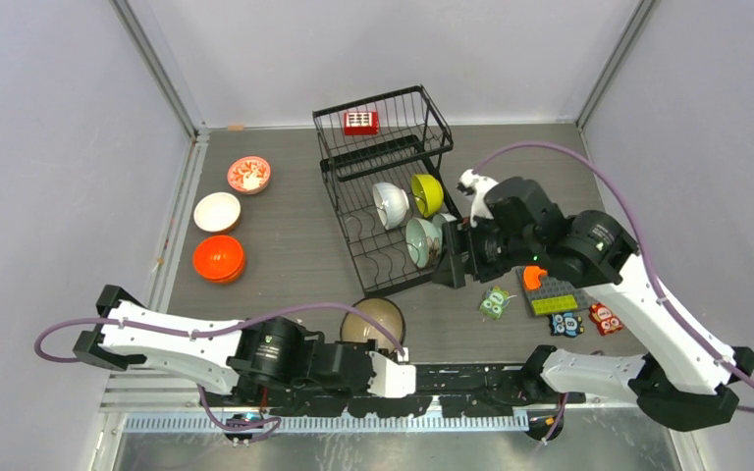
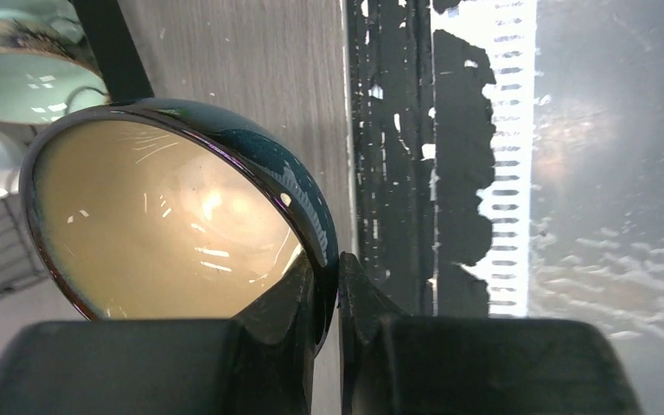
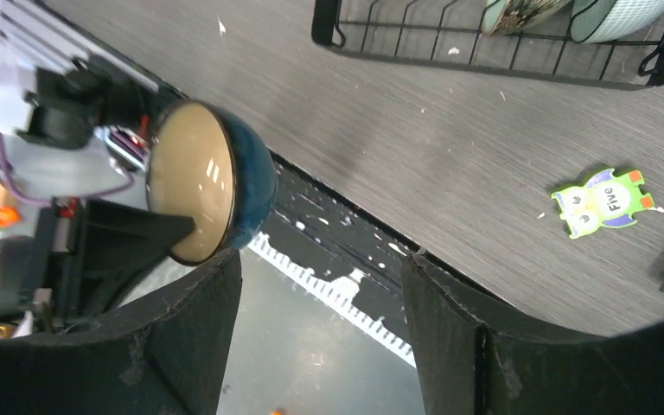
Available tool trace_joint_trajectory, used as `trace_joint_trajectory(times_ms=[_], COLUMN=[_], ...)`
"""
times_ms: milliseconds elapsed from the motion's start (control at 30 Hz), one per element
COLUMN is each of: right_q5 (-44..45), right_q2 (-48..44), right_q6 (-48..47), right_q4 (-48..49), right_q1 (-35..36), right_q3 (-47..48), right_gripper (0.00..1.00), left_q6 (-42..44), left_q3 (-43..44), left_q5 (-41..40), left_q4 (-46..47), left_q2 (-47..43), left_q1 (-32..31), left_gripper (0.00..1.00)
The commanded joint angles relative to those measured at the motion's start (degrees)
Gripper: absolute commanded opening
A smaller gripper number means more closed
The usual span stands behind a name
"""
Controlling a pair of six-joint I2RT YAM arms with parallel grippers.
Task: Unload the bowls from the dish rack
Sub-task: Place the bowl at the center of the board.
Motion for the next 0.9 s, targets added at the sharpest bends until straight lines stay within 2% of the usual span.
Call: trace_joint_trajectory(times_ms=[0, 100, 233, 567, 733, 867], right_q5=[7.66, 11.76, 14.42, 14.73, 14.07, 14.06], right_q2=[1.49, 4.47, 8.57, 16.77, 19.19, 21.04], right_q6=[0.26, 2.14, 3.14, 2.06, 1.93, 1.79], right_q4=[-4.35, -3.4, -1.57, 0.36, 1.03, 0.84], right_q1=[8.41, 15.38, 20.12, 23.59, 24.55, 26.42], right_q3=[2.94, 3.04, 4.09, 6.85, 7.12, 7.14], right_gripper=[0.71, 0.71, 0.69, 0.59, 0.5, 0.49], left_q6=[10.15, 12.25, 12.31, 11.33, 11.5, 11.41], left_q3=[3.29, 2.9, 3.38, 4.33, 5.34, 5.93], left_q5=[-4.72, -2.9, -1.0, 0.47, 2.03, 2.63], left_q4=[2.73, 2.15, -0.14, -2.31, -3.28, -3.68], left_q2=[-1.46, -2.11, -1.86, -1.67, -1.12, -1.18], left_q1=[-1.01, -1.13, -1.15, -2.03, -2.07, -2.2], left_gripper=[0.0, 0.0, 0.0, 0.0, 0.0, 0.0])
